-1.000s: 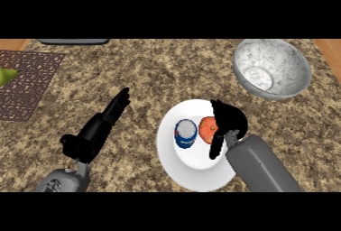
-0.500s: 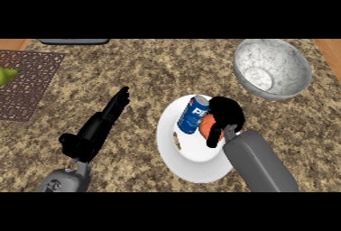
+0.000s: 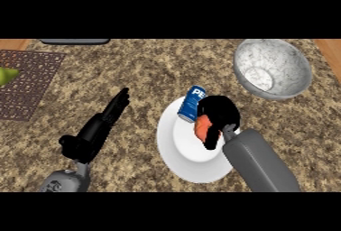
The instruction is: Pick the squash from the plate and place it in the bowl
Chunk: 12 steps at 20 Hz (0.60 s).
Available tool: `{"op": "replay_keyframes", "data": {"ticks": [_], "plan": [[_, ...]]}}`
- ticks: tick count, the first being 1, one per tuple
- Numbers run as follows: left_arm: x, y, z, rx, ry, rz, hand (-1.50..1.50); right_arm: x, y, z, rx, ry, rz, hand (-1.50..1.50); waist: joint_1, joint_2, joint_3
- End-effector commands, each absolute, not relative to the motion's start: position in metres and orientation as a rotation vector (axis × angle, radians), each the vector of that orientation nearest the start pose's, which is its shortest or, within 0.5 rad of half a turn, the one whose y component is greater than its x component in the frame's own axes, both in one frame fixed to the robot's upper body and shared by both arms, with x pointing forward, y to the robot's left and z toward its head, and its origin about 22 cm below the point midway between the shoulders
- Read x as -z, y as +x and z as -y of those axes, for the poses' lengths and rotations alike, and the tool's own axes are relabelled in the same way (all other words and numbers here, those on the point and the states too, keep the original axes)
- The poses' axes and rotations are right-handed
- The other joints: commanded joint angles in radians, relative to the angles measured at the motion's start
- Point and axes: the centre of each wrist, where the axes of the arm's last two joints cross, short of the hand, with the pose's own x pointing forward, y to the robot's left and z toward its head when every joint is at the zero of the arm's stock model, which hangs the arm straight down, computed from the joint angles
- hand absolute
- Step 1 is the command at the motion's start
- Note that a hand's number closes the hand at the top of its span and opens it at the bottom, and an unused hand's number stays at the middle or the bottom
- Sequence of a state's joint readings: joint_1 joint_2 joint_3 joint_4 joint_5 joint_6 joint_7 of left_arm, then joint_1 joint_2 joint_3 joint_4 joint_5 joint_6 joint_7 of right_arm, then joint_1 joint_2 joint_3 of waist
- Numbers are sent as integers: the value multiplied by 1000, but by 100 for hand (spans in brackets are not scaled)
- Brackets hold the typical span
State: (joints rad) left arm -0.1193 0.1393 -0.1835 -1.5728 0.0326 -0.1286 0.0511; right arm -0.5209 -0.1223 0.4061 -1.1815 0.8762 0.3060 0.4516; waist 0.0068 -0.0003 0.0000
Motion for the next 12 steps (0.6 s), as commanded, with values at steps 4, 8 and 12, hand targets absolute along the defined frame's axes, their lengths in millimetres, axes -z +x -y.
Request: {"op": "replay_keyframes", "data": {"ticks": [4, 8, 12], "plan": [[-32, 264, -202, 384, -158, 1570, 0, -74, 327, 117, -1482, -904, 1220, 150, -9, -2, 0], [-30, 260, -201, 386, -153, 1588, 0, -108, 331, 124, -1303, -995, 1389, 150, -8, -1, 0], [-37, 256, -212, 384, -170, 1589, 0, -142, 319, 115, -1041, -972, 1610, 150, -4, -4, 1]]}}
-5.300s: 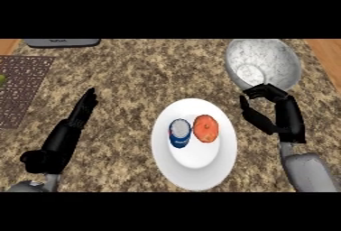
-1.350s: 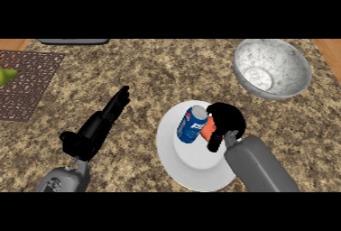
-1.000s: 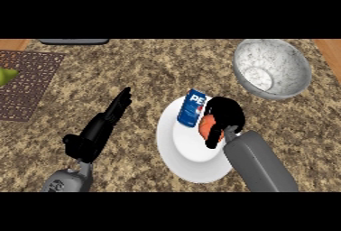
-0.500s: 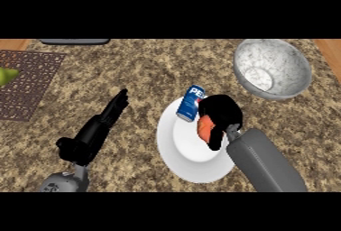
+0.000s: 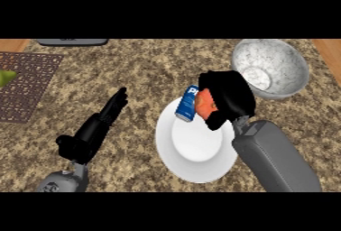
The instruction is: Pick the squash from the plate and place it in the bowl
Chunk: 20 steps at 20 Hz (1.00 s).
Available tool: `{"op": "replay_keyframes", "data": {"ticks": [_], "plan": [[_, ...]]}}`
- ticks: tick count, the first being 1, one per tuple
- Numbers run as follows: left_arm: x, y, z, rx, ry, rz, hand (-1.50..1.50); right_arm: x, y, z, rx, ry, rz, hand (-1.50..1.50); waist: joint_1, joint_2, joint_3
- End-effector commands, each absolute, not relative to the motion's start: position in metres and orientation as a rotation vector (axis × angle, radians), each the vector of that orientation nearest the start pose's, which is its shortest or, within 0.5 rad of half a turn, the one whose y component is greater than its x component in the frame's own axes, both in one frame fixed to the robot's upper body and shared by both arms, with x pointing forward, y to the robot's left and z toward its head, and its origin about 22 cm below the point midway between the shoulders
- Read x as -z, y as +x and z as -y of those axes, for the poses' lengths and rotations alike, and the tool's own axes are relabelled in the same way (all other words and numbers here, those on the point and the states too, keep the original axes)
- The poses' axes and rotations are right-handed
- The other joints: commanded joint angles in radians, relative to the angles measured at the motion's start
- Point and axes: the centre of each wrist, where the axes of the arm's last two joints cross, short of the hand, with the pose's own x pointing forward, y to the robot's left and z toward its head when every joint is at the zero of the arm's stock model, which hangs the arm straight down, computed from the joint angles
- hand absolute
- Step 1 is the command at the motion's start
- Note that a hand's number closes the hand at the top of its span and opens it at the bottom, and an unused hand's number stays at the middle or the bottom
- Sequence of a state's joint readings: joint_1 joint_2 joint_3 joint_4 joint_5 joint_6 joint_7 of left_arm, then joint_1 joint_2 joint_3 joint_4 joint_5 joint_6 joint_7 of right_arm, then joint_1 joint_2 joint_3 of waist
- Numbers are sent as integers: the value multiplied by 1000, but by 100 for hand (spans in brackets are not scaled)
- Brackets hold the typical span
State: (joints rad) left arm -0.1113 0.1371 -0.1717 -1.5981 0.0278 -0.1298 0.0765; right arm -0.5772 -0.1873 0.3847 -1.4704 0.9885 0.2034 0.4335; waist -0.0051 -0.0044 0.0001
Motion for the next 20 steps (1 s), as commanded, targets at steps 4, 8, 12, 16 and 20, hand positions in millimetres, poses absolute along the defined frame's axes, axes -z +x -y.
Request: {"op": "replay_keyframes", "data": {"ticks": [4, 8, 12, 16, 20], "plan": [[-41, 267, -210, 366, -160, 1592, 0, -178, 317, 142, -844, -900, 1726, 150, -3, 2, 0], [-35, 269, -203, 377, -168, 1602, 0, -203, 343, 157, -738, -878, 1688, 150, 9, 6, 0], [-34, 262, -212, 388, -173, 1579, 0, -191, 354, 196, -800, -1041, 1603, 150, 9, 5, 0], [-23, 276, -189, 394, -172, 1589, 0, -173, 377, 211, -783, -1177, 1598, 150, 9, 9, 0], [-29, 265, -198, 399, -166, 1598, 0, -165, 400, 242, -762, -1295, 1600, 150, 19, 9, 0]]}}
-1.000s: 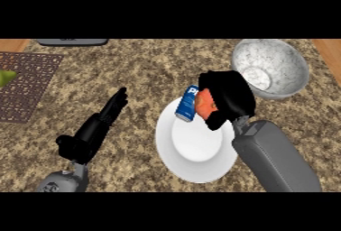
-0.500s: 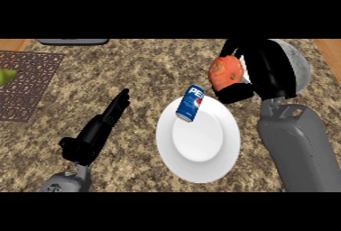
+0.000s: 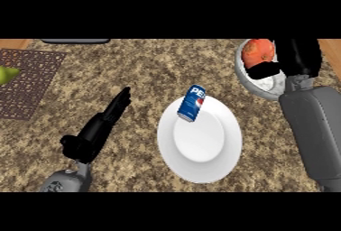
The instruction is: Pick the squash from the plate and place it in the bowl
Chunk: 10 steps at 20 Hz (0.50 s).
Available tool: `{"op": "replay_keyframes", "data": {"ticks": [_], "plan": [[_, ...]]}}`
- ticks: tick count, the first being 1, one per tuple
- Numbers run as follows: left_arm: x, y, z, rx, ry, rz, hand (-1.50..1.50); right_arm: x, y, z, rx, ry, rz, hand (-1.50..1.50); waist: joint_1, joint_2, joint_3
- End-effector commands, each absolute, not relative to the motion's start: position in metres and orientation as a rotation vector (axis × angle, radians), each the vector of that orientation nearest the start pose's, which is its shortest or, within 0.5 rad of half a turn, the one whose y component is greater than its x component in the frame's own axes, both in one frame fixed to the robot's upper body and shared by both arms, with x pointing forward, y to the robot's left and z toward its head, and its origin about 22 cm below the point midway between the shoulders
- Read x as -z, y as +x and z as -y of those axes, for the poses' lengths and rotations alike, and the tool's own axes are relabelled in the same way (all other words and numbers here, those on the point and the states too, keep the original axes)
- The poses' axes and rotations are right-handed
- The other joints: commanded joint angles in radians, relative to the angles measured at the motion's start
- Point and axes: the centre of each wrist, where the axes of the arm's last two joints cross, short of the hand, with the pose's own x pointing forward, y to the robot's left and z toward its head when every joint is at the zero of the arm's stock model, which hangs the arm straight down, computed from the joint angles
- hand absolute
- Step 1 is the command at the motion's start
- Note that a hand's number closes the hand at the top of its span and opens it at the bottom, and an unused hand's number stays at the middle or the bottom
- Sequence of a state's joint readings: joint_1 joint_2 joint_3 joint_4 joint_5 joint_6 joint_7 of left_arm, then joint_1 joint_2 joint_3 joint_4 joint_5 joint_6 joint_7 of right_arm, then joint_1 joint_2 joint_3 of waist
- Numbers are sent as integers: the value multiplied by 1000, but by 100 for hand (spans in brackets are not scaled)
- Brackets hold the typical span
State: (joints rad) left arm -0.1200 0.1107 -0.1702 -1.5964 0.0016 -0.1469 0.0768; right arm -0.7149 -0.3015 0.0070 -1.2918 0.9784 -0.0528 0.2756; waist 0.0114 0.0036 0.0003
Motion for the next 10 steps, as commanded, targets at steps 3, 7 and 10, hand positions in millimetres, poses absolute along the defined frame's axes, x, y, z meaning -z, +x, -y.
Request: {"op": "replay_keyframes", "data": {"ticks": [3, 7, 10], "plan": [[-33, 252, -208, 400, -173, 1584, 0, -137, 408, 272, -783, -1320, 1547, 150, 7, 1, 0], [-44, 277, -204, 392, -181, 1592, 0, -136, 428, 272, -882, -1139, 1318, 150, 15, 6, 0], [-37, 275, -205, 408, -186, 1588, 0, -126, 433, 289, -856, -967, 1221, 150, 19, 9, 0]]}}
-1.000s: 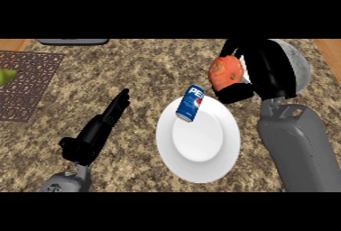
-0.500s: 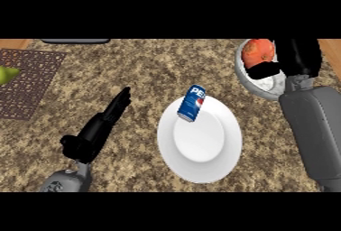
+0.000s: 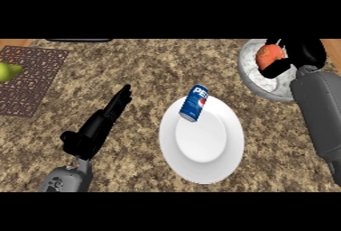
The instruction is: Pick the squash from the plate and place it in the bowl
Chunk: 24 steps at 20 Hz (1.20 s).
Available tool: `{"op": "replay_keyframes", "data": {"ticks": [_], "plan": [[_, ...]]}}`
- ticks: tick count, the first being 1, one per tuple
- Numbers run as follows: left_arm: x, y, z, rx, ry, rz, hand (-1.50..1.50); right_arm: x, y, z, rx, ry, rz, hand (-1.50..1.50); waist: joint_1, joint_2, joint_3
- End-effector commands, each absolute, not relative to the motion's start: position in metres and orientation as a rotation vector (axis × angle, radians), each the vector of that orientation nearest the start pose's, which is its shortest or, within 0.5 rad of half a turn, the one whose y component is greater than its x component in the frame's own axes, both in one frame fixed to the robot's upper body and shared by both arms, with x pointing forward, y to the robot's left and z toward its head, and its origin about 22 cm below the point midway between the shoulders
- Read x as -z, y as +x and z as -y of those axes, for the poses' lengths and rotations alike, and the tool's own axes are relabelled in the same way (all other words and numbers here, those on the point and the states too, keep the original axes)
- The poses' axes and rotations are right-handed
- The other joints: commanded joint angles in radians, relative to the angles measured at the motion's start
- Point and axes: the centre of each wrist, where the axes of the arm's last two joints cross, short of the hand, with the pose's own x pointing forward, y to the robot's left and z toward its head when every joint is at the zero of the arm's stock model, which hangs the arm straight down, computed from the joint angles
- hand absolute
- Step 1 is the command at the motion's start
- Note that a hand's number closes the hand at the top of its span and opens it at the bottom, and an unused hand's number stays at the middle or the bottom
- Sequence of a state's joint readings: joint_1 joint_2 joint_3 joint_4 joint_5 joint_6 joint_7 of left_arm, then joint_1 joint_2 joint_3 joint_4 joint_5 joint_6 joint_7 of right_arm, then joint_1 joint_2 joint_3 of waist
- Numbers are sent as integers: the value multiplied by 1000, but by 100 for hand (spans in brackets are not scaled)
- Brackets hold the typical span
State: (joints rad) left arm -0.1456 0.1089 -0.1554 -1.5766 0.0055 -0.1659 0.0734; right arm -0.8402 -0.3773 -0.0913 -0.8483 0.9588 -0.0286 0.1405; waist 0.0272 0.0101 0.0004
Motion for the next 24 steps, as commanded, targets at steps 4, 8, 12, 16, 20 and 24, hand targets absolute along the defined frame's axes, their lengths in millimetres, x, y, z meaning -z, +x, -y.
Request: {"op": "replay_keyframes", "data": {"ticks": [4, 8, 12, 16, 20, 24], "plan": [[-39, 270, -202, 385, -193, 1600, 0, -112, 434, 316, -864, -820, 1319, -150, 3, 1, 1], [-40, 271, -182, 411, -197, 1591, 0, -120, 442, 320, -774, -833, 1467, -150, 6, 4, 1], [-42, 273, -193, 409, -201, 1599, 0, -131, 445, 328, -615, -848, 1525, -150, 7, 2, 1], [-37, 267, -195, 388, -194, 1593, 0, -136, 439, 352, -329, -861, 1571, -150, 2, 1, 1], [-28, 276, -196, 384, -174, 1597, 0, -158, 434, 382, -210, -785, 1566, -150, -11, -1, 0], [-34, 257, -203, 402, -196, 1594, 0, -159, 401, 449, -77, -818, 1542, -150, 1, 0, 2]]}}
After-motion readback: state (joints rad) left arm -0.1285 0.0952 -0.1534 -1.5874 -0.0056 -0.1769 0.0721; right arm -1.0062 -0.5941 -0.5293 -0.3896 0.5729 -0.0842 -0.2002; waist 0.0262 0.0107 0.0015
